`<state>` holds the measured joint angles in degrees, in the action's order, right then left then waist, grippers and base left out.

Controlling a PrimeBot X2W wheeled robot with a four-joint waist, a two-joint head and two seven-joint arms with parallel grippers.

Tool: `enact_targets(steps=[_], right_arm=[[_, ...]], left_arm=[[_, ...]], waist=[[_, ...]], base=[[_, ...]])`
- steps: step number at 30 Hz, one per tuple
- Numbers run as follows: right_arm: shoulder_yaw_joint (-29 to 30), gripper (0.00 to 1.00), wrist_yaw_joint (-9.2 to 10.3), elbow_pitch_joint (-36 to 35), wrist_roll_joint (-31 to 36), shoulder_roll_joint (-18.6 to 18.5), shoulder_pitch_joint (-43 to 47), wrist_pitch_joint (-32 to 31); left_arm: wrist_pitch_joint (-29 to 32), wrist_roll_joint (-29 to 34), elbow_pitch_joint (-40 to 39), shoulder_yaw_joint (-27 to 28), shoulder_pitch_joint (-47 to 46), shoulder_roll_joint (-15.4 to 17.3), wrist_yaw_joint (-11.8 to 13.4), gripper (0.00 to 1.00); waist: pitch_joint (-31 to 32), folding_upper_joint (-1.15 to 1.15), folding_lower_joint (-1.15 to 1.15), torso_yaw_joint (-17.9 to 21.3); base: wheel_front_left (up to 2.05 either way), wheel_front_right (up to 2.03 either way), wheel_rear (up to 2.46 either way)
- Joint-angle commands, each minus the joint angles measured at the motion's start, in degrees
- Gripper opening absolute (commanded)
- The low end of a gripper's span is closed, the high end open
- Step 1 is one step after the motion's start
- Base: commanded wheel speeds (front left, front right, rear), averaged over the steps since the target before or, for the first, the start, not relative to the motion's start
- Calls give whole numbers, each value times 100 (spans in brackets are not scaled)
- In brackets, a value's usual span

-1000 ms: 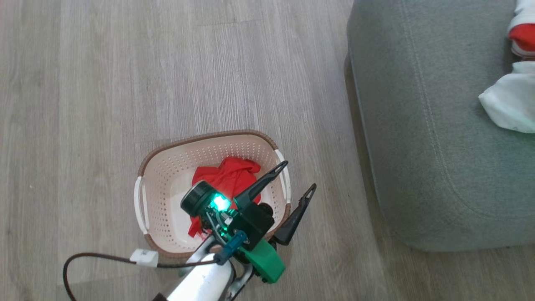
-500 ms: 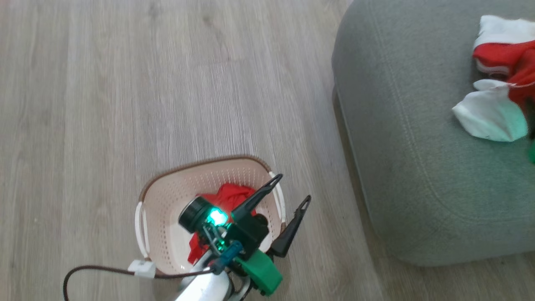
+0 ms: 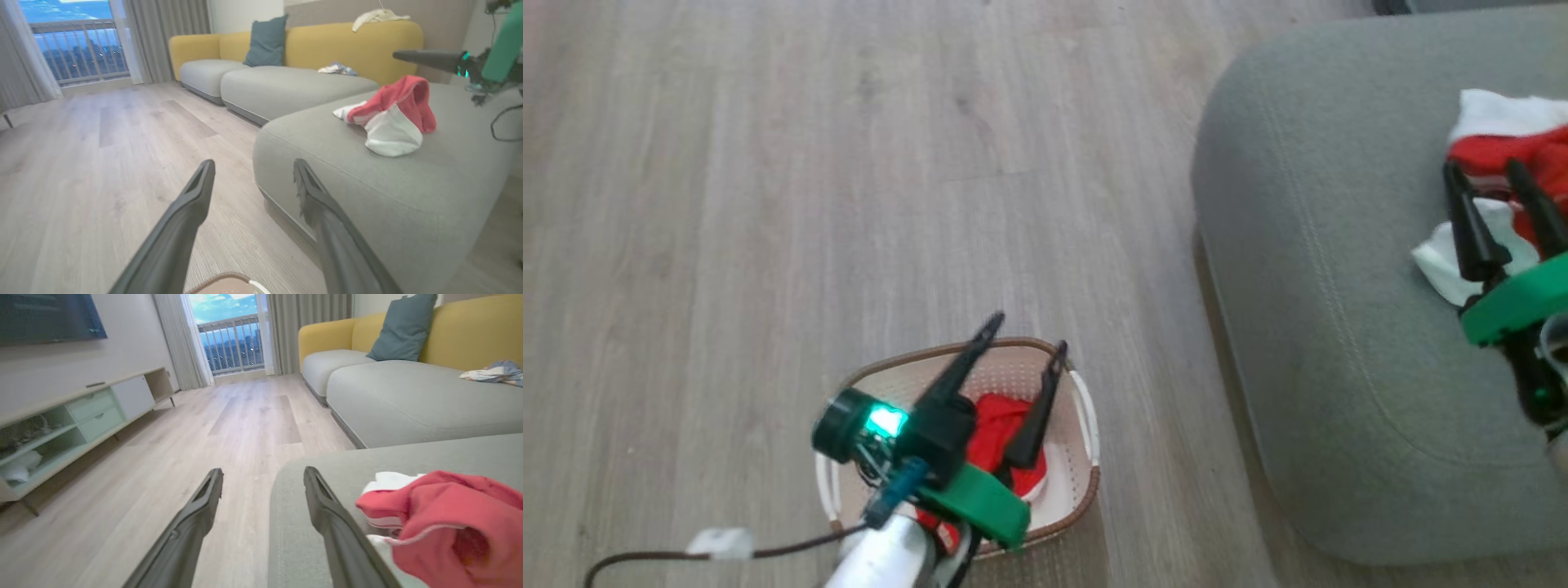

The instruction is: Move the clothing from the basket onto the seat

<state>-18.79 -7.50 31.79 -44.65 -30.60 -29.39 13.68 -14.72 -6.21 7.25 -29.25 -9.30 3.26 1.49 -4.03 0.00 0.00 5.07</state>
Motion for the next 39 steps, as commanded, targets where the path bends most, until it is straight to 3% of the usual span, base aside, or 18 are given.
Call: enact_targets(steps=[1,4,11,15,20,28,39], right_arm=[[72,100,1,-473,-160,29,224,107],[443,100,1,-1131,-212,290,577,127],[1223,100,1,-2352,475,1197,1573,130],[1407,100,1,-2746,851,1645,1993,130],[1423,100,1,-2761,1048,1980,2332,131],[1377,100,1,-2554,1203,2157,2648,131],[1481,100,1,-2534,1382,2290,2668,131]], left_arm=[[-28,-103,-375,351,-105,-38,121,100],[-28,-120,-585,616,-85,-38,313,100],[-28,-277,-796,1166,-20,-38,753,100],[-28,-327,-788,1370,31,-38,923,100],[-28,-396,-718,1445,108,-38,1068,100],[-28,-492,-451,1432,295,-38,1278,100],[-28,-521,-260,1332,297,-38,1200,100]], waist=[[56,0,0,-182],[40,0,0,-333],[7,0,0,-625],[-29,0,0,-734],[-54,0,0,-809],[-60,0,0,-815],[-83,0,0,-810]], base=[[0,0,0],[0,0,0],[0,0,0],[0,0,0],[0,0,0],[0,0,0],[0,0,0]])
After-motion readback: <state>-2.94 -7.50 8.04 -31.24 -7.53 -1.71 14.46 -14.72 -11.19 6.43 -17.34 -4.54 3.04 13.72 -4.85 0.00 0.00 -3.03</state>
